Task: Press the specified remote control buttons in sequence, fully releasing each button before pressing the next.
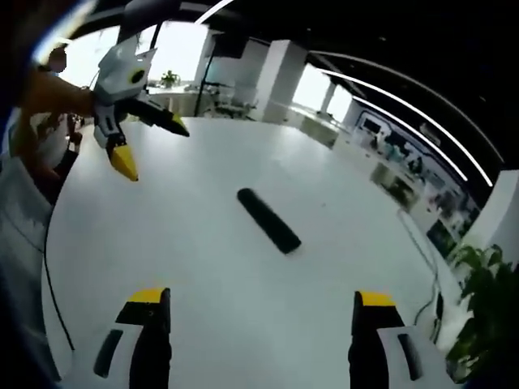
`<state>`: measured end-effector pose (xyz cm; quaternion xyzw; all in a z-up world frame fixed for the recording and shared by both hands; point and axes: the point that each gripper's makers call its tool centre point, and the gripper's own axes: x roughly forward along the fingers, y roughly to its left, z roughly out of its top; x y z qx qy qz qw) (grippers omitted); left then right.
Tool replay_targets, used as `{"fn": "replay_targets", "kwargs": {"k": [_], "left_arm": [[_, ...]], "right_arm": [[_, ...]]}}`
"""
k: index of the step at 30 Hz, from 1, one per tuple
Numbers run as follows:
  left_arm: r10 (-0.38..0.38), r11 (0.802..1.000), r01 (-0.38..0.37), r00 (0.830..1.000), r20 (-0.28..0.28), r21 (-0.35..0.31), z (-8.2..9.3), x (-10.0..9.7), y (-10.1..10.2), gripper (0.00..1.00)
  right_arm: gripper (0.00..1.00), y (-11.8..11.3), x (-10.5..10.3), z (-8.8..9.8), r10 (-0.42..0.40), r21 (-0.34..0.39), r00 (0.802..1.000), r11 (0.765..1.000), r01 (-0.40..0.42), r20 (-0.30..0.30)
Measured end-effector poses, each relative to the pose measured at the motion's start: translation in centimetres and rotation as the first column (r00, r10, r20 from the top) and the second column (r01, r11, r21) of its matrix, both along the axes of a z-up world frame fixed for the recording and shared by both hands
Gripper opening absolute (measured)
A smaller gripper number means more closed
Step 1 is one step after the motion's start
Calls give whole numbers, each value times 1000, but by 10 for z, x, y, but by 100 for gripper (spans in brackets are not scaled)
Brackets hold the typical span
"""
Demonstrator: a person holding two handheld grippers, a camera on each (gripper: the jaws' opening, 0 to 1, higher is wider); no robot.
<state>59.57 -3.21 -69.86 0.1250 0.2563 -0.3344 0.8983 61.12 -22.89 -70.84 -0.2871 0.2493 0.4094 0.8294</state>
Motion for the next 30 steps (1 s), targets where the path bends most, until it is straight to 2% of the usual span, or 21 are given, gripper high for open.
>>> {"fn": "replay_targets", "kwargs": {"k": [12,21,30], "left_arm": [[-59,998,61,998,-36,35,-21,29,1,89],[-93,995,95,993,-65,25,-34,47,-2,88],[-151,988,154,985,-86,30,-42,67,-7,86]], "right_arm": [[90,10,31,-12,70,-42,997,997,-70,-13],[94,25,45,-23,114,5,993,993,-114,-39],[91,23,69,-33,134,-28,989,990,-136,-55]]}}
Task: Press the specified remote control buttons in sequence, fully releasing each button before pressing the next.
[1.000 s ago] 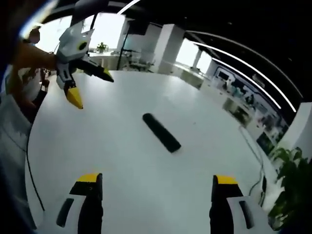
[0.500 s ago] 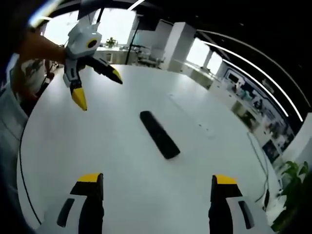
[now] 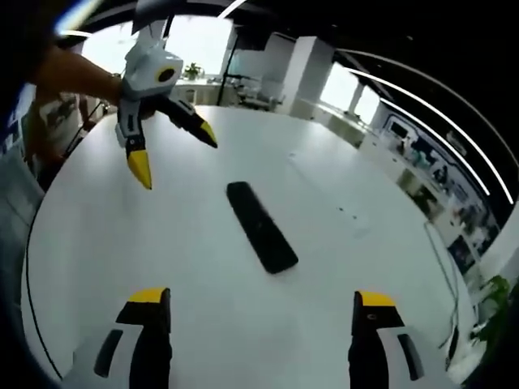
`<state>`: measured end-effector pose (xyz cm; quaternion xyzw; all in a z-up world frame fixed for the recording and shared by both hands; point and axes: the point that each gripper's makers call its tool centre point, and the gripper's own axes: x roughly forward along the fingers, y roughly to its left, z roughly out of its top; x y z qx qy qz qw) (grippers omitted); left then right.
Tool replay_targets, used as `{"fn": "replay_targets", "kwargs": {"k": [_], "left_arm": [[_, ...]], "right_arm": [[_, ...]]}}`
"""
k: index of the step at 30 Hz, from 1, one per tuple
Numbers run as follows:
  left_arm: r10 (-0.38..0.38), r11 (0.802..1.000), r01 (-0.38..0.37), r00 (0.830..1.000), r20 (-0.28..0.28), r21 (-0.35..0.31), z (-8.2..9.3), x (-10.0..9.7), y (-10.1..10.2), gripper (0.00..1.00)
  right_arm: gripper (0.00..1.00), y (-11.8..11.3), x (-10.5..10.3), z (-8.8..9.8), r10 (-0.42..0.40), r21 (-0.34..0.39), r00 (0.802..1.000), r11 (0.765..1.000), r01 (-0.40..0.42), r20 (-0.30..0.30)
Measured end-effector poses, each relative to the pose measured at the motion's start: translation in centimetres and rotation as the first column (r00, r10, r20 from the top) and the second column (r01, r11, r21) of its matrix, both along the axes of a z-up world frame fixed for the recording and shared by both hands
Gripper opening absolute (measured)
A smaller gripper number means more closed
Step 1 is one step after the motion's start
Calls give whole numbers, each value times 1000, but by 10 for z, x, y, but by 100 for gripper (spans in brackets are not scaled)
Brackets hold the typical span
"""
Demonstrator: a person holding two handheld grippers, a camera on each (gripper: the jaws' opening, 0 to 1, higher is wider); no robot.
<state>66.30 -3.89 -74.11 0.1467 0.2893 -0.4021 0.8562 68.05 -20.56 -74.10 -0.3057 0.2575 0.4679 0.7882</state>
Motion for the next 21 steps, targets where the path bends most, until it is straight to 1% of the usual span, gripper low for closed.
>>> {"fn": "replay_targets", "kwargs": {"k": [4,8,12,16,21], "left_arm": [[-30,999,30,999,-13,17,-6,6,-2,85],[-46,999,47,999,-21,21,-9,14,-4,85],[-74,997,74,997,-31,21,-9,20,-8,84],[-101,994,102,995,-24,45,-7,29,-11,82],[-129,990,131,991,-35,56,-7,39,-16,82]], "right_arm": [[90,0,8,-5,22,-29,1000,999,-22,-2],[90,4,12,-6,52,-36,999,998,-52,-6],[87,9,18,-11,94,-55,995,994,-95,-24],[83,12,29,-15,113,-73,993,991,-116,-40],[83,19,37,-18,149,-78,987,985,-153,-56]]}}
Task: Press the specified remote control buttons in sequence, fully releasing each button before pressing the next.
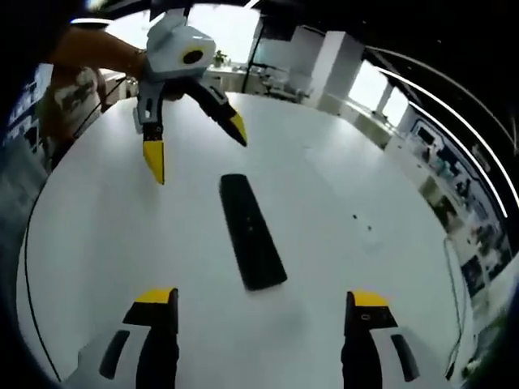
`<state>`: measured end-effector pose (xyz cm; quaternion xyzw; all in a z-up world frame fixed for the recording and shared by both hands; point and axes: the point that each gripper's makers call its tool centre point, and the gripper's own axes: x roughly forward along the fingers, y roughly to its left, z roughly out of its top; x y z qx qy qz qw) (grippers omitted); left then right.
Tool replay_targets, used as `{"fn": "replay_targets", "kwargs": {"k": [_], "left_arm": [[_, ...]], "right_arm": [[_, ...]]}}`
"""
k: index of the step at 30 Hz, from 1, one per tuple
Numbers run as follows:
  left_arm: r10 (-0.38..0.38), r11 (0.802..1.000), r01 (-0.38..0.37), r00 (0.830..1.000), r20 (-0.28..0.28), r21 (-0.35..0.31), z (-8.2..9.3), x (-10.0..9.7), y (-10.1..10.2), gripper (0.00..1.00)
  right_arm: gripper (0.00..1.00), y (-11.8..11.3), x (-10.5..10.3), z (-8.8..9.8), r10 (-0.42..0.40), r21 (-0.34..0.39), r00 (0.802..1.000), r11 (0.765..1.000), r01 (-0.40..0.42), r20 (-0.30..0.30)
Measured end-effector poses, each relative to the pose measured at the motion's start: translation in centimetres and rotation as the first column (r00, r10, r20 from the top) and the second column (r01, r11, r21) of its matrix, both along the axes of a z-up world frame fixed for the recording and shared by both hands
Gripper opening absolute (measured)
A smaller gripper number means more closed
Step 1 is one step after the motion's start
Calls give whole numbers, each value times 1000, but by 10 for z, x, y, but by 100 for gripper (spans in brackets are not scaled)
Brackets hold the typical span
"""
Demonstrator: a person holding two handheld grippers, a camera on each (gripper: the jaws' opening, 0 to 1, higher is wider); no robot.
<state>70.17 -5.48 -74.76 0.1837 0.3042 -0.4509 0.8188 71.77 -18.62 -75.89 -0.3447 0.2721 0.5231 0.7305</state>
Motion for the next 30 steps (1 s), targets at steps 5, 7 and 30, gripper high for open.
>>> {"fn": "replay_targets", "kwargs": {"k": [5,7,30], "left_arm": [[-34,999,34,999,-22,-1,-3,6,-6,82],[-43,999,42,999,-32,-8,-4,8,-9,81],[-167,986,168,983,-77,10,-19,13,-27,61]], "right_arm": [[80,5,4,-4,33,-9,999,999,-33,-18],[78,6,5,-5,41,-8,999,999,-41,-27],[57,29,15,-21,169,-20,977,985,-173,-131]]}}
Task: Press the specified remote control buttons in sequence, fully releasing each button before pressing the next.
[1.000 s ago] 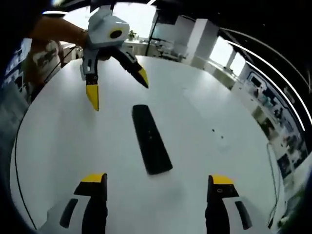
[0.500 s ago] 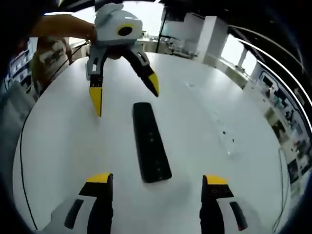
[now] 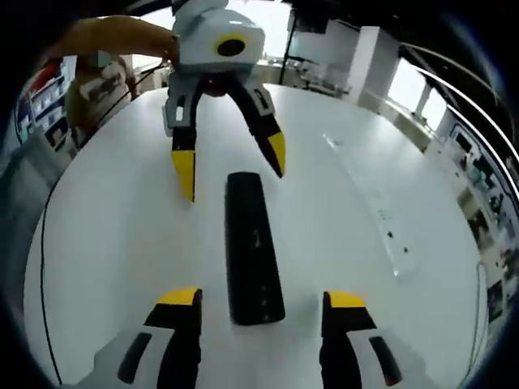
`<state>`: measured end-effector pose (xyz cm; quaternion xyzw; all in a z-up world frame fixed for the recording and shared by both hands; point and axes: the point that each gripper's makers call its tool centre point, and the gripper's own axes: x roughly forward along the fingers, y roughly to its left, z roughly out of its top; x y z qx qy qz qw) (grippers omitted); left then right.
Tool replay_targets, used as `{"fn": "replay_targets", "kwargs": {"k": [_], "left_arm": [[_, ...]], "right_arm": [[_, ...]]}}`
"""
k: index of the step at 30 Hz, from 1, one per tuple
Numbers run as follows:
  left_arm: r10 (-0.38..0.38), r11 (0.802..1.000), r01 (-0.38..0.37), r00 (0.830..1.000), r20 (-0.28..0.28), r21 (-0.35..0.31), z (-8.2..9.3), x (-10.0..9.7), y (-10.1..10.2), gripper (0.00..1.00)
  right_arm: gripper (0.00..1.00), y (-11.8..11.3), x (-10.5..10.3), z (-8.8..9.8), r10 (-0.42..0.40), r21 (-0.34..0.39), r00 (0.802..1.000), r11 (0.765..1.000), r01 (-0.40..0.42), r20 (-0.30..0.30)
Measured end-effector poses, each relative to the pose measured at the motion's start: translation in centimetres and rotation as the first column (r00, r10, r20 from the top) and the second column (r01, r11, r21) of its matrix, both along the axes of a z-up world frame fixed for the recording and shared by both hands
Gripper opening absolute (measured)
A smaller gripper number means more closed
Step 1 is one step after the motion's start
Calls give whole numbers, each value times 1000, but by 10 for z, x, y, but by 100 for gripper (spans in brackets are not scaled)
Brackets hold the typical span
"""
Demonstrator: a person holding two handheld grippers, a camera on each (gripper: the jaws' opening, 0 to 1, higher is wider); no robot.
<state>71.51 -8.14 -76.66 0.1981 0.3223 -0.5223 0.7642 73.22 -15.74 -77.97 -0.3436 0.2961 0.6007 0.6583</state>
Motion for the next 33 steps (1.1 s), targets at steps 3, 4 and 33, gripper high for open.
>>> {"fn": "replay_targets", "kwargs": {"k": [3,4,33], "left_arm": [[-16,1000,16,1000,-18,6,-3,-3,-1,58],[-31,1000,31,999,-22,7,-4,-4,-1,56],[-121,989,117,992,32,91,-5,2,2,27]], "right_arm": [[55,1,-3,0,6,-4,1000,1000,-6,-18],[54,2,-3,0,10,-7,1000,1000,-10,-26],[21,7,-3,-6,99,-76,992,992,-105,-74]]}}
